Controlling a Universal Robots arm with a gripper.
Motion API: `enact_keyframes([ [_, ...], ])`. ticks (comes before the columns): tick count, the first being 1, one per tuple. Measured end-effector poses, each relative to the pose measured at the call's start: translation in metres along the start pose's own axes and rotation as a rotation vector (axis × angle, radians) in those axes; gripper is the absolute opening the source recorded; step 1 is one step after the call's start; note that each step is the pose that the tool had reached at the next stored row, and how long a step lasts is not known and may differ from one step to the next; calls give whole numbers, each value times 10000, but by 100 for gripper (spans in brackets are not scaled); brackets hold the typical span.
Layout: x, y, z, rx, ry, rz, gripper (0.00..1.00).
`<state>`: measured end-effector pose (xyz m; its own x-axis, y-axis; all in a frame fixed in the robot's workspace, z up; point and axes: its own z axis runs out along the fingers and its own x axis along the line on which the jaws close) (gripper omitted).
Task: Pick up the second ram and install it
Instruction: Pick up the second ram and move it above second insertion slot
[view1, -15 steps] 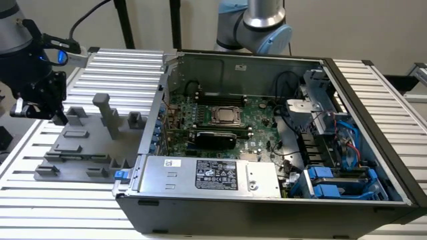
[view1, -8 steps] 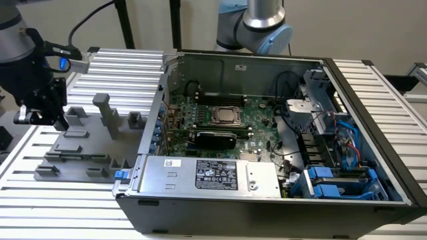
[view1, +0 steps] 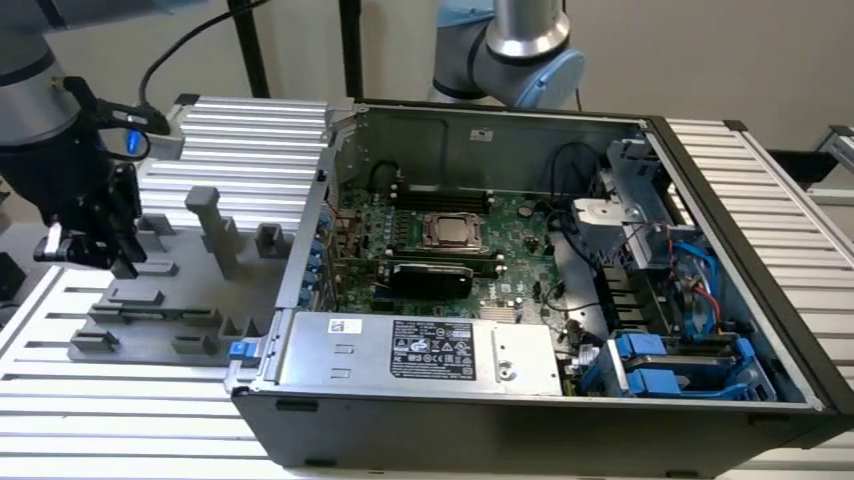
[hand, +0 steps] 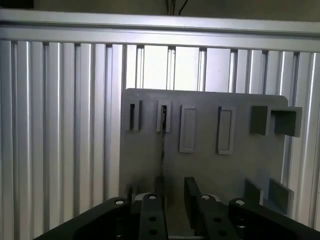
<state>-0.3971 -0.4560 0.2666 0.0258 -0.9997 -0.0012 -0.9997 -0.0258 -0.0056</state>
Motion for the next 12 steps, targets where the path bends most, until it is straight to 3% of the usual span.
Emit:
enact_keyframes([
  [12,55,-15,219,2,-1,-1,100],
])
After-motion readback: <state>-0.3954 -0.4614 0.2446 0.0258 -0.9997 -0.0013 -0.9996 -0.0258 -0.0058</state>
